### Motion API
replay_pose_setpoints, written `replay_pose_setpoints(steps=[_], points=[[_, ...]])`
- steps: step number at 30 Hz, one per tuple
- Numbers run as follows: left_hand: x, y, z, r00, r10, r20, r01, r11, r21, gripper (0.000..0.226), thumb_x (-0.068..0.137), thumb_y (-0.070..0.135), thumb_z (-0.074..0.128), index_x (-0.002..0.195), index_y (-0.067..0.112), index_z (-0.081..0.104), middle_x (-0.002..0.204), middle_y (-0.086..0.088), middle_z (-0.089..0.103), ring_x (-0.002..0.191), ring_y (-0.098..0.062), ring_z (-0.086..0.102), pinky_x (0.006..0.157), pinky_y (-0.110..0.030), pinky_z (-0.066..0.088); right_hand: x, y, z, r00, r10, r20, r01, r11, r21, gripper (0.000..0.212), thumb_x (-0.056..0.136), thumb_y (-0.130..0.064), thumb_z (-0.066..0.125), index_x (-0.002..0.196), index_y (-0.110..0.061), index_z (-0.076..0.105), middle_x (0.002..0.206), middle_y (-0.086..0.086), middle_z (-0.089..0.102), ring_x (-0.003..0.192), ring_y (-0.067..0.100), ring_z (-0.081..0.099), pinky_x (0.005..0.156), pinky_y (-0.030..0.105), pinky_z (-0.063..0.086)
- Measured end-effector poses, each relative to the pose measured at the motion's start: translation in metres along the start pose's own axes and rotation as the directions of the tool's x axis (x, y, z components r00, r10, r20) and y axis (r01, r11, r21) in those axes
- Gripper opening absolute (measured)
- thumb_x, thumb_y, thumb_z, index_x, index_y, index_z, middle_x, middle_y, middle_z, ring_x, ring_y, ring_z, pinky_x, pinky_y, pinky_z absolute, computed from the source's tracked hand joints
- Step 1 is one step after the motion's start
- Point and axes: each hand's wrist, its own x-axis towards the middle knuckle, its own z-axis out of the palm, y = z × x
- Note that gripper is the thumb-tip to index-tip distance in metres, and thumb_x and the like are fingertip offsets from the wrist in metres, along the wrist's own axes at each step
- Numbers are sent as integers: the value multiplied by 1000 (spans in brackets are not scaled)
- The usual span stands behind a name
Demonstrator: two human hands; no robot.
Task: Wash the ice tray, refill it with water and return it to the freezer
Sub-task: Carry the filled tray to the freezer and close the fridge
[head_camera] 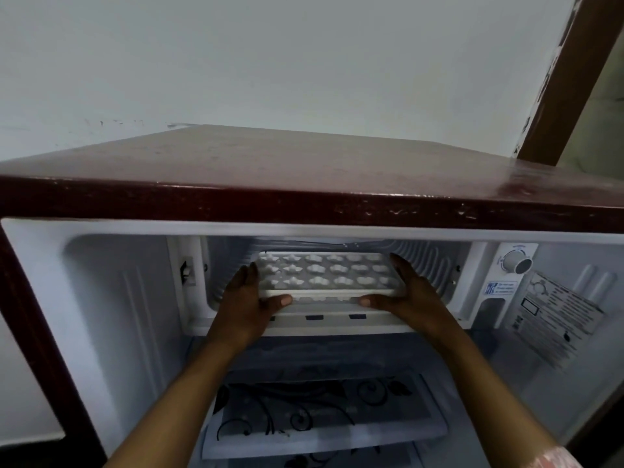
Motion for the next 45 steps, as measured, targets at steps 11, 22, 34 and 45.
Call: replay_pose_setpoints(steps=[11, 22, 34, 45], points=[[-65, 1, 8, 908, 308, -284, -131, 852, 507, 66, 97, 45, 24, 147, 6, 9, 155, -11, 3, 141, -13, -8, 112, -26, -17, -58, -7, 31, 969, -234, -82, 122, 736, -666, 70, 87, -59, 27, 138, -14, 42, 149, 8, 33, 134, 30, 34, 106, 31, 15], [-169, 12, 24, 930, 307, -200, -131, 788, 601, 64, 92, 38, 31, 144, 2, 26, 152, -14, 25, 140, -24, 14, 113, -40, 0, -174, -38, 44, 987, -157, -29, 81, 653, -753, 55, 91, -48, 34, 131, -13, 50, 140, 6, 48, 127, 26, 46, 105, 36, 18], [-312, 62, 23, 943, 302, -136, -189, 828, 528, 64, 92, 42, 28, 145, 5, 27, 153, -12, 23, 142, -22, 12, 115, -38, -4, -317, -95, -1, 986, -101, -129, -46, 583, -811, 53, 91, -45, 33, 131, -14, 51, 137, 4, 52, 126, 25, 49, 106, 36, 16], [-435, 139, 48, 924, 381, -11, -335, 824, 457, 65, 93, 43, 28, 144, 3, 29, 152, -15, 26, 141, -24, 13, 113, -41, -1, -456, -165, -72, 941, -183, -285, -167, 481, -861, 47, 91, -38, 36, 127, -14, 54, 130, 4, 58, 124, 22, 51, 110, 41, 17]])
